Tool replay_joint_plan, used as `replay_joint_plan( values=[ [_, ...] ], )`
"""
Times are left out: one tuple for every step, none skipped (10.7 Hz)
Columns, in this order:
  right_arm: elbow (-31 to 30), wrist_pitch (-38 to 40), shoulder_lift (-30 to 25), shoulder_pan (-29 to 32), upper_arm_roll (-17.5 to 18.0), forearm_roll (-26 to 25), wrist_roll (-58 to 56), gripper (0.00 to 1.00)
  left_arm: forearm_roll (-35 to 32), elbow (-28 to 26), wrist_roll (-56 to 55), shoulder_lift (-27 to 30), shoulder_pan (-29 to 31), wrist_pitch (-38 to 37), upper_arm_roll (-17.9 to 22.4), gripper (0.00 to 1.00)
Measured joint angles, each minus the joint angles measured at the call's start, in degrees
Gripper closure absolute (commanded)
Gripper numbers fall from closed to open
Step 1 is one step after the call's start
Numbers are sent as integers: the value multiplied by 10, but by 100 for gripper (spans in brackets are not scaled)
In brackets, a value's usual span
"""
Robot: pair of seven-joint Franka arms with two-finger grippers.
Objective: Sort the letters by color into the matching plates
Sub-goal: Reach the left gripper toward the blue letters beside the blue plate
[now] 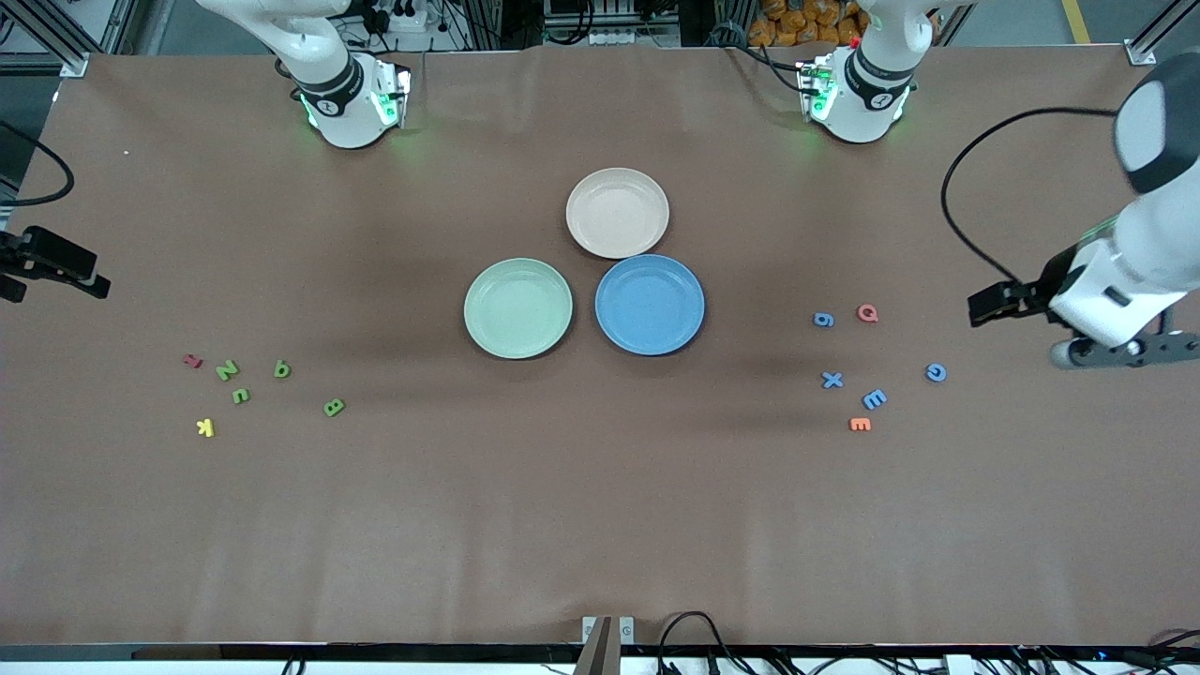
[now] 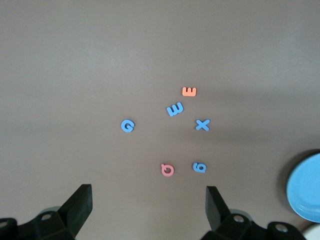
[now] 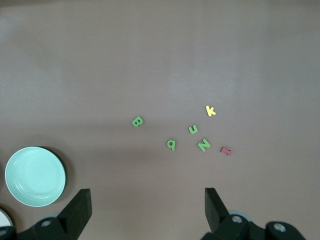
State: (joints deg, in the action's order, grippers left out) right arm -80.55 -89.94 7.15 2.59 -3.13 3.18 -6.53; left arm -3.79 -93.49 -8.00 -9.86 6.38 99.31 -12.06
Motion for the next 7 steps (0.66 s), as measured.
replay_joint_plan(
  values=[
    [0, 0, 0, 0, 0, 0, 0, 0, -3, -19, 1, -4, -2, 18, -2, 0],
    [0, 0, 1, 0, 0, 0, 0, 0, -5, -34, 2, -7, -4, 30, -4, 0],
    [0, 1, 1, 2, 0, 0, 0, 0, -5, -49, 3, -13, -4, 44, -4, 0],
    [0, 1, 2, 6, 0, 0, 0, 0, -5, -66, 7, -21, -4, 67, -4, 0],
    [0, 1, 2, 10, -1, 0, 0, 0, -5, -87, 11, -32, -3, 99, -4, 0],
    [0, 1, 2, 11, -1, 0, 0, 0, -5, -112, 13, -40, -2, 138, -4, 0],
    [0, 1, 2, 11, -1, 0, 0, 0, -5, -137, 24, -46, -1, 174, -4, 0]
  ],
)
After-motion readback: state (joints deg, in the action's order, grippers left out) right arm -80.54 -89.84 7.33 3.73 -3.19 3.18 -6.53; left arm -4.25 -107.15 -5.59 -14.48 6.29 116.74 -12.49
